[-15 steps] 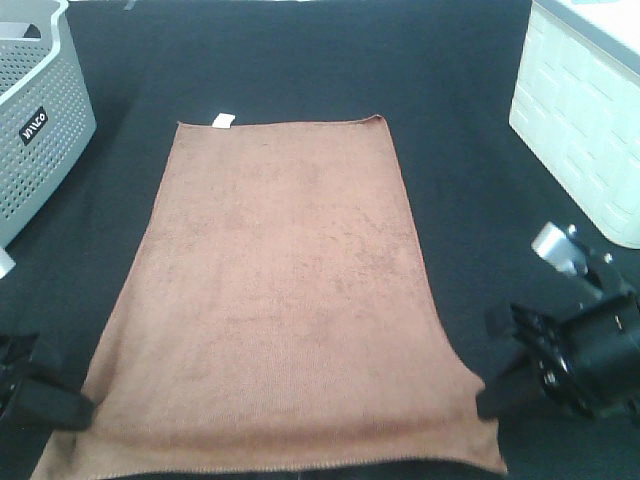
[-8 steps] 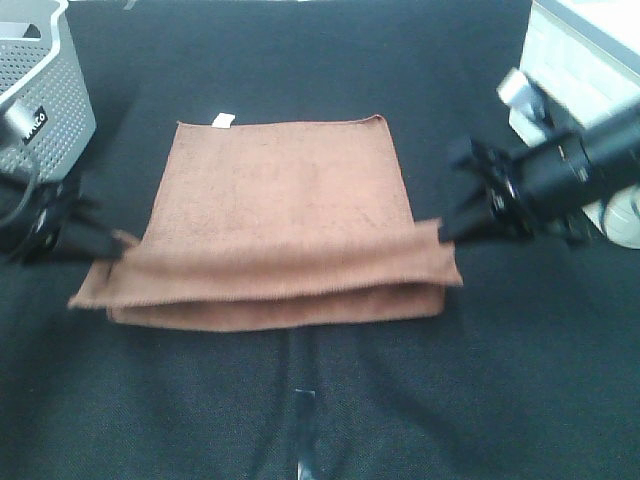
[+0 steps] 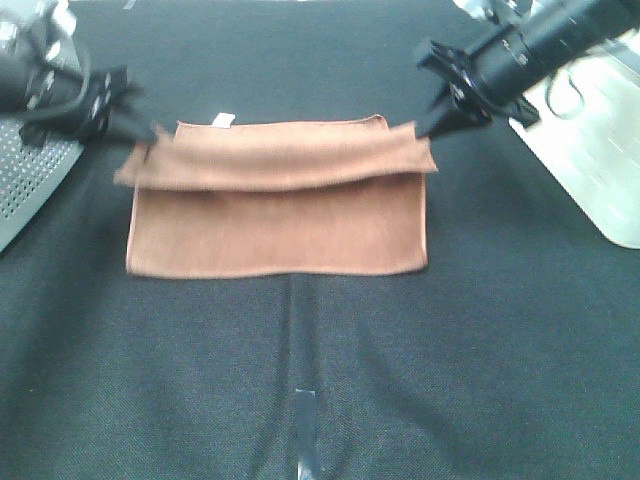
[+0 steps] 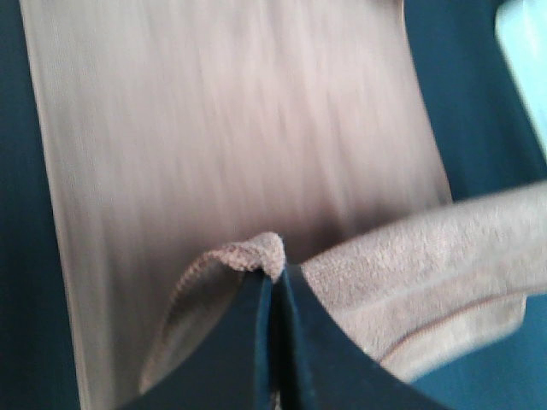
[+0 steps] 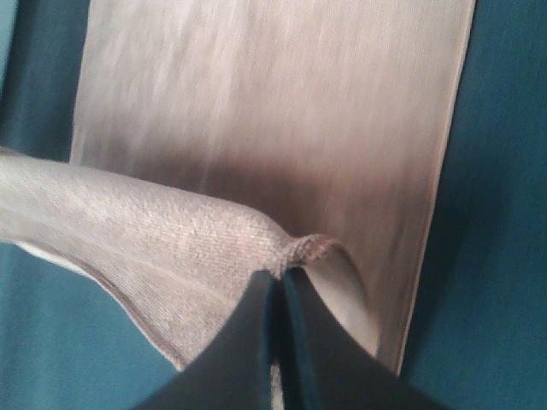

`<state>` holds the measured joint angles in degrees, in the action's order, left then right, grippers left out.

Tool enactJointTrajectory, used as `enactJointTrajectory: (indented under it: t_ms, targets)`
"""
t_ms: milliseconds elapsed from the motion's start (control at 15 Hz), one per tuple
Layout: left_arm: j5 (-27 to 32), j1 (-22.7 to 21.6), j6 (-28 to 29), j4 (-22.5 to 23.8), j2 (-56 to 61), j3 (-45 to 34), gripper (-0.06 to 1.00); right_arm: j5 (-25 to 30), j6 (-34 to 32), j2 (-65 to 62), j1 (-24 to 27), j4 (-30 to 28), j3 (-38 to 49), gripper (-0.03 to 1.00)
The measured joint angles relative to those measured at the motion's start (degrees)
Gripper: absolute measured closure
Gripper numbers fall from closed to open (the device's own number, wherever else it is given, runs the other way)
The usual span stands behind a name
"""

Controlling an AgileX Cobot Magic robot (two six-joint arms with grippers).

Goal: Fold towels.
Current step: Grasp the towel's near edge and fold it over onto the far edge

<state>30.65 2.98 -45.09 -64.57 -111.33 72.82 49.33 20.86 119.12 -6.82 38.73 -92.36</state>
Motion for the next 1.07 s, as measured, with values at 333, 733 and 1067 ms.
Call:
enactJointTrajectory:
  t_ms: [333,733,1067]
  targets:
    - [-1.0,0.0,2.1,2.0,-15.9,23.0,0.94,3.0,-4.7,17.6,0.0,-4.9,-28.5,0.97]
    - [-8.3,0.1,1.8,2.5,-32.5,41.5,0.94,-6.0,-4.3,32.5,0.0,-5.7,-44.1,0.97]
    - [-16.8,2.8,-0.9,2.5,-38.0,47.0,0.94,-12.9,-2.6,35.8,0.0,-4.9,-44.3,0.97]
